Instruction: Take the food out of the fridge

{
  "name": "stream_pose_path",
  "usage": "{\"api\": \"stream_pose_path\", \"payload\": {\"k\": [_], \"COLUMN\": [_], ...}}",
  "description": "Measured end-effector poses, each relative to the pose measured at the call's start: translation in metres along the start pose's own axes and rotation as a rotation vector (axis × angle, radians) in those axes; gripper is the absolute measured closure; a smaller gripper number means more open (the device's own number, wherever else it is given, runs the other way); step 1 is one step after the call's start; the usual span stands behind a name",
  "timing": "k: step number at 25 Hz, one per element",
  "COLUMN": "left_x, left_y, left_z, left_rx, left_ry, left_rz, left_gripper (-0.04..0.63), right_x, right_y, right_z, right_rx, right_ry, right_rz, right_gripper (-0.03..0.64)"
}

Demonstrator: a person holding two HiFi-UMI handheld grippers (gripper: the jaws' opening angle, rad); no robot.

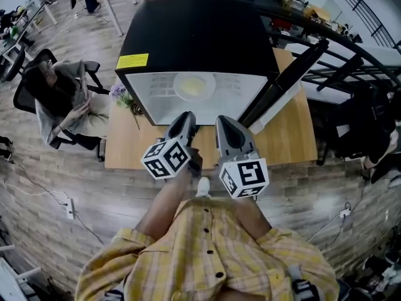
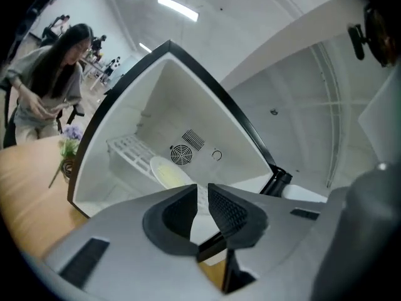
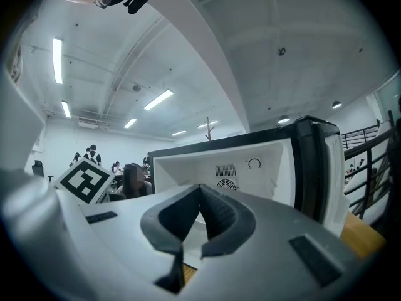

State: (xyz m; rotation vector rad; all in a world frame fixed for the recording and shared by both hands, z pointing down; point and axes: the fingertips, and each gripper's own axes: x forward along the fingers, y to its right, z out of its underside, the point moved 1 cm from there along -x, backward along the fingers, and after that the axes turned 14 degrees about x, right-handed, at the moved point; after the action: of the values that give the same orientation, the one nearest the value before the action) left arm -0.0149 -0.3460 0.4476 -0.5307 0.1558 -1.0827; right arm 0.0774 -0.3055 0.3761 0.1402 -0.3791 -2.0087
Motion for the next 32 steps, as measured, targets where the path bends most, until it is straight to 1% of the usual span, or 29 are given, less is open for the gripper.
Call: {"api": "stream_pose_path", "payload": {"k": [3, 4, 6, 8, 11, 13, 15, 19, 23, 26, 27, 32], "left_x": [0.013, 0.017, 0.024, 0.029, 0.036, 0.041, 0.047, 0.060, 0.072, 0.080, 0.083, 0.086], "left_y": [-0.007, -0.010, -0.017, -0.027, -0.043, -0.052, -0.058, -0.064, -0.069, -0.071, -0.071, -0.072], "left_z": [0.005, 0.006, 0.007, 0.012, 0.021, 0.025, 0.028, 0.035, 0.038, 0.036, 0.036, 0.037], "left_rx": [-0.145, -0.206, -0.350, -0.481, -0.618, -0.687, -0.725, -0.797, -0.839, -0.848, -0.849, -0.857], "left_ry": [0.010, 0.016, 0.032, 0.046, 0.060, 0.066, 0.068, 0.071, 0.080, 0.079, 0.079, 0.064], "left_rz": [0.023, 0.031, 0.043, 0.044, 0.028, 0.016, 0.001, -0.022, -0.046, -0.057, -0.061, -0.080], "left_gripper": [0.539, 0.528, 0.494, 0.482, 0.474, 0.474, 0.461, 0.459, 0.460, 0.463, 0.469, 0.560], "right_x": [0.007, 0.010, 0.016, 0.021, 0.028, 0.034, 0.038, 0.048, 0.058, 0.061, 0.061, 0.059], "right_y": [0.009, 0.011, 0.014, 0.017, 0.021, 0.023, 0.025, 0.032, 0.036, 0.037, 0.038, 0.042], "right_z": [0.000, -0.001, 0.000, 0.002, 0.004, 0.005, 0.005, 0.004, 0.003, 0.002, 0.003, 0.007], "right_rx": [0.003, 0.003, 0.003, 0.005, 0.004, 0.004, 0.005, 0.008, 0.015, 0.007, 0.005, 0.021], "right_ry": [-0.005, -0.007, -0.013, -0.020, -0.025, -0.032, -0.037, -0.042, -0.050, -0.047, -0.047, -0.051], "right_rz": [-0.003, -0.005, -0.008, -0.011, -0.012, -0.016, -0.019, -0.023, -0.033, -0.032, -0.029, -0.018], "right_gripper": [0.611, 0.611, 0.611, 0.611, 0.611, 0.611, 0.611, 0.611, 0.611, 0.611, 0.611, 0.611]}}
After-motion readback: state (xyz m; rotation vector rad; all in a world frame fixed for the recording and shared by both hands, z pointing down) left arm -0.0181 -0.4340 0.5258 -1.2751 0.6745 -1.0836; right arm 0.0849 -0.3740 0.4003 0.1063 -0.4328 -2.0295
